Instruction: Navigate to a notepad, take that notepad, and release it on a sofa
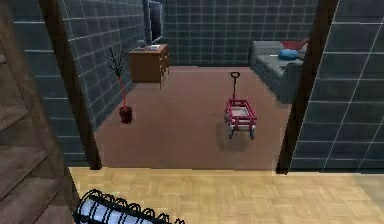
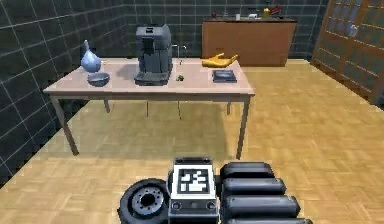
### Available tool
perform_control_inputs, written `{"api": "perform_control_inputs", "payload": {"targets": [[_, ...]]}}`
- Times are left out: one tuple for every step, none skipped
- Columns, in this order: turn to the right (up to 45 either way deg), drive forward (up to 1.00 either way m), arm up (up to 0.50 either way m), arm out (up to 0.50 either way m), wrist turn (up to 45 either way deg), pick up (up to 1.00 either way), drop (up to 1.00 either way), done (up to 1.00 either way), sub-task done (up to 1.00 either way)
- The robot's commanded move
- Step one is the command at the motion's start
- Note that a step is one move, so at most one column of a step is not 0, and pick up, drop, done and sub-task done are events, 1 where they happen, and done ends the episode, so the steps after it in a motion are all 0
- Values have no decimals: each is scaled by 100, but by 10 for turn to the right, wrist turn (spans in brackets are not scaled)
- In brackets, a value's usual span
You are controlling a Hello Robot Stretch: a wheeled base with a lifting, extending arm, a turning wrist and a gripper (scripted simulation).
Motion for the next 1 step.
{"api": "perform_control_inputs", "payload": {"targets": [[0,100,0,0,0,0,0,0,0]]}}
